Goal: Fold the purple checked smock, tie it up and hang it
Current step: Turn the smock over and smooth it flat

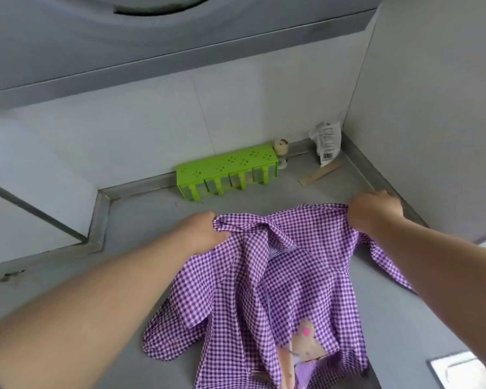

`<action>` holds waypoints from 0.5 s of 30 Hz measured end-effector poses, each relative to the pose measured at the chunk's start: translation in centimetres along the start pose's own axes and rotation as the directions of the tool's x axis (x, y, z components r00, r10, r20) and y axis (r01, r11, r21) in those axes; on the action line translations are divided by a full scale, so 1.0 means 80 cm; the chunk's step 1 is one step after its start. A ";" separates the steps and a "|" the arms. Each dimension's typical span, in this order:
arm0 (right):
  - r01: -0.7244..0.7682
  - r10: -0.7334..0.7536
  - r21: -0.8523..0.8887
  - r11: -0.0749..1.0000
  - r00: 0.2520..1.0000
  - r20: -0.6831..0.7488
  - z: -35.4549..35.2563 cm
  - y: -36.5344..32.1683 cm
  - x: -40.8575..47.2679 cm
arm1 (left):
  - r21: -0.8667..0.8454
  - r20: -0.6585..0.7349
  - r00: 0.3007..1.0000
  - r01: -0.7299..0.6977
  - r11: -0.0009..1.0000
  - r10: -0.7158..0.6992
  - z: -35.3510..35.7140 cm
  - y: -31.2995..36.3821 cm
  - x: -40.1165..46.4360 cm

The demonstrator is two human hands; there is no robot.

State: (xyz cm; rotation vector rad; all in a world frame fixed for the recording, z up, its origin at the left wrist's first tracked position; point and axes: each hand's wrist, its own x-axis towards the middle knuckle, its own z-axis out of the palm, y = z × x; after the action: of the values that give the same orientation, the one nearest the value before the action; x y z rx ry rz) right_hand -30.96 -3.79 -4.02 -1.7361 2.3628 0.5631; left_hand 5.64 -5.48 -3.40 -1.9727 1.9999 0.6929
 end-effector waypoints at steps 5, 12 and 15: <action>-0.066 0.066 -0.015 0.998 0.998 -0.011 0.010 0.002 0.044 | -0.038 -0.029 0.989 0.144 0.989 -0.145 -0.008 -0.035 0.014; 0.366 -0.361 0.003 0.931 0.920 -0.152 0.051 -0.057 0.031 | -0.052 -0.063 0.967 0.243 0.969 -0.246 -0.011 -0.065 0.017; 0.602 -0.605 0.069 0.796 0.796 0.026 0.082 -0.106 -0.005 | -0.072 -0.014 0.965 0.259 0.963 -0.260 -0.002 -0.069 0.020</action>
State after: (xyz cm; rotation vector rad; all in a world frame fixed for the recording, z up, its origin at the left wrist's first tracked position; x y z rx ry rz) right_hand -23.45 -3.06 -11.61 -2.2570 1.6103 0.4100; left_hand 11.04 -6.79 -4.93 -2.2389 1.7044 0.6863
